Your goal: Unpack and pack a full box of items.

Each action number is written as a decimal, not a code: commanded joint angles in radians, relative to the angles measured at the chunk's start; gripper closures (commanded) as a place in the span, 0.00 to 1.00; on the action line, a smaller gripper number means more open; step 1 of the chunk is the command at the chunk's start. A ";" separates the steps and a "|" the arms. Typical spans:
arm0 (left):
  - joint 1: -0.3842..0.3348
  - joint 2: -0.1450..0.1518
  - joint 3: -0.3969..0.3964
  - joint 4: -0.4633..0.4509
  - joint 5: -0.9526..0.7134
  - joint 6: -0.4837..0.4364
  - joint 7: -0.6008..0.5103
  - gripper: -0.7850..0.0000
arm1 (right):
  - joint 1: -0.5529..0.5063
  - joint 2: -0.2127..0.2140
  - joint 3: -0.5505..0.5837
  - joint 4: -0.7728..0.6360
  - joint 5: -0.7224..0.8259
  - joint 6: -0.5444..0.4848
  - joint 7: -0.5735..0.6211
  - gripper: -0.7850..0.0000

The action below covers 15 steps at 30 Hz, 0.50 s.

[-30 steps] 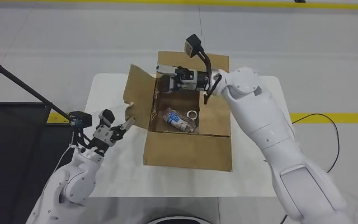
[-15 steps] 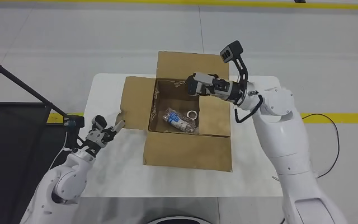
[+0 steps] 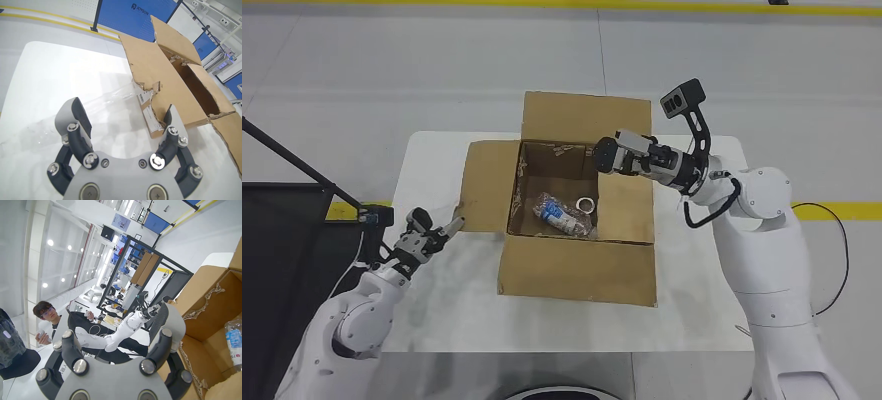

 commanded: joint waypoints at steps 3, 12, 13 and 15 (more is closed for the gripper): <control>0.010 0.001 -0.018 -0.020 -0.008 -0.009 0.002 0.00 | 0.000 0.000 0.000 0.000 0.000 0.000 0.000 0.00; 0.058 0.006 -0.085 -0.159 -0.017 -0.032 0.003 0.00 | -0.057 0.013 0.028 -0.064 -0.009 -0.072 0.025 0.00; 0.063 0.007 -0.095 -0.177 -0.021 -0.034 0.000 0.00 | -0.065 0.016 0.036 -0.075 -0.008 -0.082 0.033 0.00; 0.070 0.008 -0.115 -0.225 -0.044 -0.053 -0.017 0.00 | -0.085 0.023 0.058 -0.099 -0.008 -0.104 0.052 0.00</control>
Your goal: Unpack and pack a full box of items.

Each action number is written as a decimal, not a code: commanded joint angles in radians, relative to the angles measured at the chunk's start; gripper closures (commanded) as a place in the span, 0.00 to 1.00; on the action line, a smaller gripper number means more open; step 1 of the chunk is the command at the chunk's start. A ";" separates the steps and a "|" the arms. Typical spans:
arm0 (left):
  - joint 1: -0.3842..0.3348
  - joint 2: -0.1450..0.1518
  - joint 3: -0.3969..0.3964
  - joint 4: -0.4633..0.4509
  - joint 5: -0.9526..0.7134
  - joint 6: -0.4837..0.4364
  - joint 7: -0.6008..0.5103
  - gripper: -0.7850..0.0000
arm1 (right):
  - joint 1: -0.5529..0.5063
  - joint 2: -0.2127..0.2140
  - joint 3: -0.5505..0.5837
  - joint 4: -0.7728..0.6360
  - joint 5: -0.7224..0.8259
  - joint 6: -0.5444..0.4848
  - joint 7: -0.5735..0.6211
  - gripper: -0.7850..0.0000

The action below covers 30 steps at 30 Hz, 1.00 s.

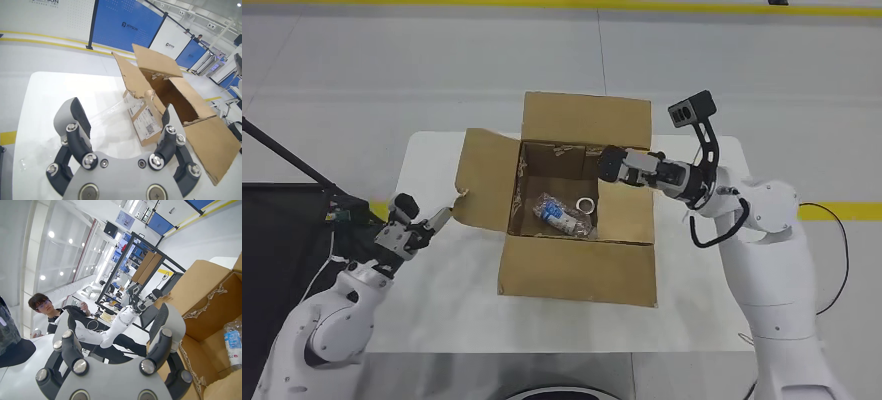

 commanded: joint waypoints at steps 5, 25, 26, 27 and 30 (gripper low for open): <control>-0.004 0.005 -0.048 -0.120 -0.074 -0.017 -0.066 0.00 | -0.061 0.019 0.065 -0.058 0.014 -0.062 0.058 0.00; -0.416 -0.011 0.440 -0.127 -0.042 0.222 -0.385 0.00 | -0.259 0.085 0.323 -0.064 0.131 -0.213 0.177 0.00; -0.449 -0.015 0.471 -0.105 -0.048 0.238 -0.396 0.00 | -0.265 0.087 0.331 -0.061 0.135 -0.214 0.175 0.00; -0.478 -0.019 0.500 -0.085 -0.062 0.253 -0.409 0.00 | -0.268 0.089 0.335 -0.058 0.136 -0.215 0.174 0.00; -0.497 -0.022 0.518 -0.072 -0.068 0.261 -0.420 0.00 | -0.268 0.089 0.335 -0.058 0.136 -0.215 0.174 0.00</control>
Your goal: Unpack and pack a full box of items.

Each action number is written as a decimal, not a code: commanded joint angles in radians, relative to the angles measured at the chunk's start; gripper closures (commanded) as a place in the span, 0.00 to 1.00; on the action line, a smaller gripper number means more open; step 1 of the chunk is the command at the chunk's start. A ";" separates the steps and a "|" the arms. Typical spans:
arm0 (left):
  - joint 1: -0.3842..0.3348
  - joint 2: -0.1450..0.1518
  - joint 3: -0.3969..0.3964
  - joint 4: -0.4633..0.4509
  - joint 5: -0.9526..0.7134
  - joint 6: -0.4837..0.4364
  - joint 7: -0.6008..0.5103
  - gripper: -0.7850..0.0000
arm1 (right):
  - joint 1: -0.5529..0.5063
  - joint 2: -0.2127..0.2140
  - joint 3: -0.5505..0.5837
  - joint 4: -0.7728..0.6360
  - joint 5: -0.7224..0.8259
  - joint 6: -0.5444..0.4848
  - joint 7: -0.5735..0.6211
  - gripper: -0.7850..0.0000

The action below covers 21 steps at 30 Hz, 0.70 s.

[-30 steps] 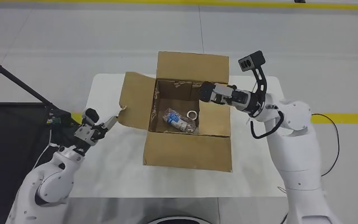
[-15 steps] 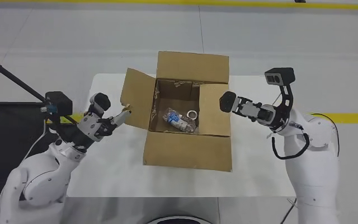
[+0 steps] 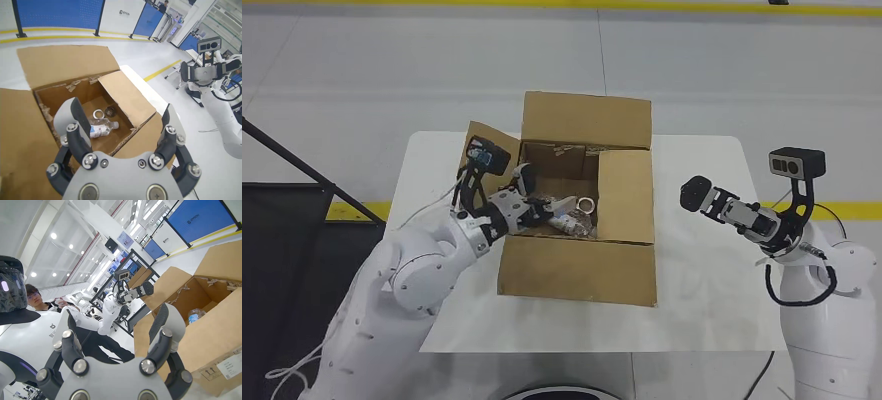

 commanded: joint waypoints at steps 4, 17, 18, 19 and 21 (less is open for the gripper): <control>0.007 0.000 -0.003 -0.002 0.001 -0.001 0.001 0.00 | 0.000 0.000 -0.001 0.000 0.000 0.000 0.000 0.00; -0.110 -0.022 0.105 0.129 -0.124 0.090 -0.091 0.00 | 0.000 0.000 -0.001 0.000 0.000 0.000 0.000 0.00; -0.140 -0.028 0.129 0.152 -0.142 0.112 -0.106 0.00 | 0.000 0.000 -0.001 0.000 0.000 0.000 0.000 0.00; -0.169 -0.034 0.153 0.176 -0.158 0.130 -0.116 0.00 | 0.000 0.000 -0.001 0.000 0.000 0.000 0.000 0.00; -0.224 -0.047 0.201 0.233 -0.200 0.169 -0.155 0.00 | 0.000 0.000 -0.001 0.000 0.000 0.000 0.000 0.00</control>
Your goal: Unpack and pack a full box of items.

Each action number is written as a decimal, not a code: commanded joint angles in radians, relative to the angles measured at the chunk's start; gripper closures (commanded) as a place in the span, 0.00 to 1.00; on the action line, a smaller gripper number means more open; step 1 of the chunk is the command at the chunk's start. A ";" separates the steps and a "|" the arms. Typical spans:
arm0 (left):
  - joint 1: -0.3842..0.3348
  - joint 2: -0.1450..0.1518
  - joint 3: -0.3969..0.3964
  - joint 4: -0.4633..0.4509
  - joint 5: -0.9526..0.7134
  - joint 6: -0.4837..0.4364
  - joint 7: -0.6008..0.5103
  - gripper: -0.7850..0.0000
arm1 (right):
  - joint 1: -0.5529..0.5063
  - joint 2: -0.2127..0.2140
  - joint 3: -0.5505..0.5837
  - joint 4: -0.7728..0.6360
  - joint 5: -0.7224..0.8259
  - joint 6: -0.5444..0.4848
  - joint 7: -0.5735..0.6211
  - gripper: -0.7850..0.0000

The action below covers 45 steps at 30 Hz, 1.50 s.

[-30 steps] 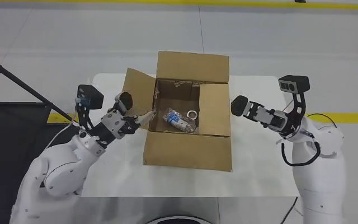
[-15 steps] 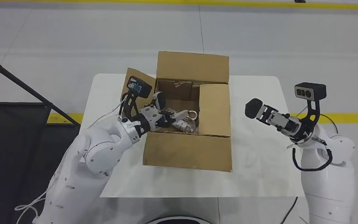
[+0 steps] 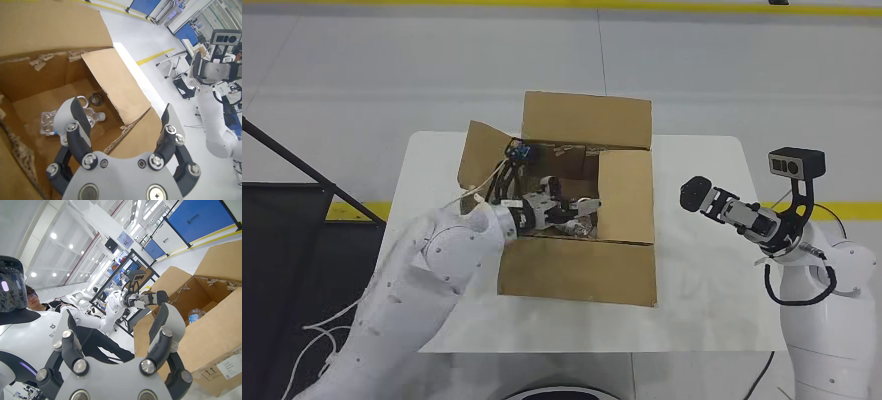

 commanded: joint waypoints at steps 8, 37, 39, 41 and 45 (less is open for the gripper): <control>-0.193 -0.057 0.151 0.257 -0.212 0.068 -0.080 0.00 | 0.000 0.000 0.000 0.000 0.000 0.000 0.000 0.00; -0.339 -0.159 0.275 0.525 -0.407 0.001 0.013 0.00 | -0.011 0.001 0.000 -0.019 -0.010 0.005 -0.034 0.00; -0.332 -0.157 0.264 0.498 -0.403 0.007 0.012 0.00 | -0.022 0.004 0.006 -0.038 -0.021 0.005 -0.056 0.00; -0.325 -0.155 0.255 0.475 -0.403 0.011 0.012 0.00 | -0.030 0.007 0.016 -0.048 -0.017 0.001 -0.066 0.00; -0.317 -0.154 0.239 0.417 -0.397 0.023 0.021 0.00 | -0.049 0.015 0.047 -0.062 -0.004 -0.009 -0.079 0.00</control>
